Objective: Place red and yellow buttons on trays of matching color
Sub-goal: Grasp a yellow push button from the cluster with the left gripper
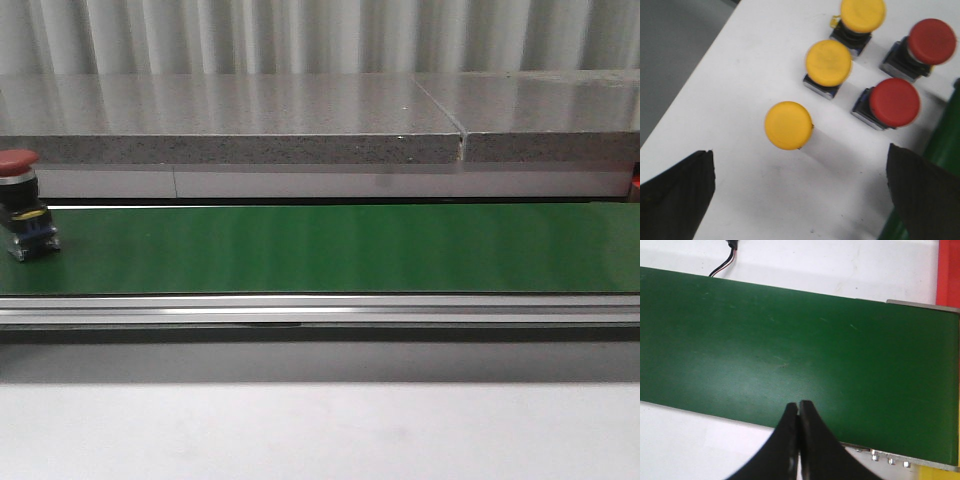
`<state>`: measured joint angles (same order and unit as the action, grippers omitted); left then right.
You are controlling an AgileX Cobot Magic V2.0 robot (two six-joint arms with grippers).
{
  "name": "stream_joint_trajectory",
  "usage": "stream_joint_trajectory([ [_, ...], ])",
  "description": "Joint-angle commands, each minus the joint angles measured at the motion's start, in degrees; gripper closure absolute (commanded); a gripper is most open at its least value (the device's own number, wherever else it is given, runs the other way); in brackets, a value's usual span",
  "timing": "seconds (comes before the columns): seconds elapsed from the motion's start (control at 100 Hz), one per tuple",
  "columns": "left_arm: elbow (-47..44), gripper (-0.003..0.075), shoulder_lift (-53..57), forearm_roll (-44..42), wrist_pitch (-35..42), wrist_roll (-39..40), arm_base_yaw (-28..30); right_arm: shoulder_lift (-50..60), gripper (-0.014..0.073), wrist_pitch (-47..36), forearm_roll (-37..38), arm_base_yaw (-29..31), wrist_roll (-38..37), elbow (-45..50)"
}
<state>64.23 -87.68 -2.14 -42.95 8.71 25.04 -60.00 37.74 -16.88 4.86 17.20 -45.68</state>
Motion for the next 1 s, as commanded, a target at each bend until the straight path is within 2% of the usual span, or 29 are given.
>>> stream_joint_trajectory([
  [0.0, 1.2, 0.0081, -0.3, 0.2, 3.7, 0.8, 1.9, 1.2, 0.0661, -2.3, -0.9, 0.0, 0.8, -1.4],
  [0.74, 2.8, 0.0092, -14.1, 0.3, 8.4, 0.8, 2.6, 1.2, 0.0661, -2.2, -0.9, 0.0, 0.8, -1.4],
  [0.79, 2.8, 0.0127, -14.3, 0.4, 8.4, 0.8, 2.6, 1.2, 0.0661, -2.2, -0.9, 0.0, 0.8, -1.4],
  [0.86, 2.8, 0.0212, -14.3, 0.4, 8.2, 0.8, 2.6, 1.2, 0.0661, -2.2, -0.9, 0.0, 0.8, -1.4],
  [0.99, 2.8, 0.0443, -14.3, 0.4, 7.9, 0.8, 2.6, 1.2, 0.0661, -2.2, -0.9, 0.0, 0.8, -1.4],
])
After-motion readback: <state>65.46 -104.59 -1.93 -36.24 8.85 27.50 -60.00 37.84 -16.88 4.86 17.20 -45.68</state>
